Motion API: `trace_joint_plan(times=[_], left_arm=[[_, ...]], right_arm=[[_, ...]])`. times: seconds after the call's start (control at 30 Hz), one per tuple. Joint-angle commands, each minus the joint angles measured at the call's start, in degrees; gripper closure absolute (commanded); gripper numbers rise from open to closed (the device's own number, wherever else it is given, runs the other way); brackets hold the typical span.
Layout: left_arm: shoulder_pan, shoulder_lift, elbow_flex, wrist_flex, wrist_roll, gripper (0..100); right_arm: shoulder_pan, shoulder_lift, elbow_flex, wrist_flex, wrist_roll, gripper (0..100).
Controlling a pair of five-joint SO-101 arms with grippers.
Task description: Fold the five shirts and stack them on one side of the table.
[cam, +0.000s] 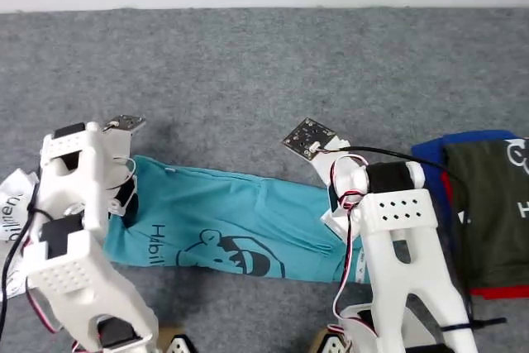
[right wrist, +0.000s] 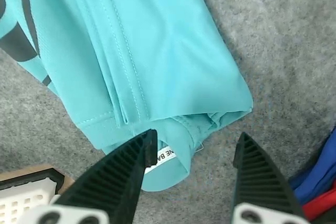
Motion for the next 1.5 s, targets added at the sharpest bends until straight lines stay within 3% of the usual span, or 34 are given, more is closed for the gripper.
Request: trace_joint_plan(times=[0.0,0.17,0.3,0.57,0.73,0.93,1.13,1.47], left_arm=[[0.2,-2.3,-2.3,4.8,-0.2,99],[1.5,-14.5,-10.8,17.3,-0.2,99],[5.1,-23.9,-8.9,17.8,4.0,99],[24.2,-30.5,-3.6,17.8,6.9,99],[38.5,-28.0,-5.2,17.7,7.0,99],[50.5,-17.1,-11.8,17.7,7.1,99],[57.9,-6.6,-20.0,17.8,8.7,99],[65.1,-5.0,-23.2,17.8,8.8,99]], right_arm=[[0.6,-1.7,-0.2,-0.1,-0.7,75.3],[1.1,-1.7,-2.3,0.2,-0.7,75.4],[6.4,-4.2,-6.3,0.3,-0.8,75.4],[16.7,-12.5,-8.4,2.0,-0.5,75.4],[17.4,-13.5,-8.4,5.7,-0.6,75.4],[20.2,-13.5,-10.8,7.5,-0.6,75.4],[32.7,-13.4,-21.8,10.6,-0.2,75.4],[39.4,-13.5,-24.5,13.1,1.6,75.4]])
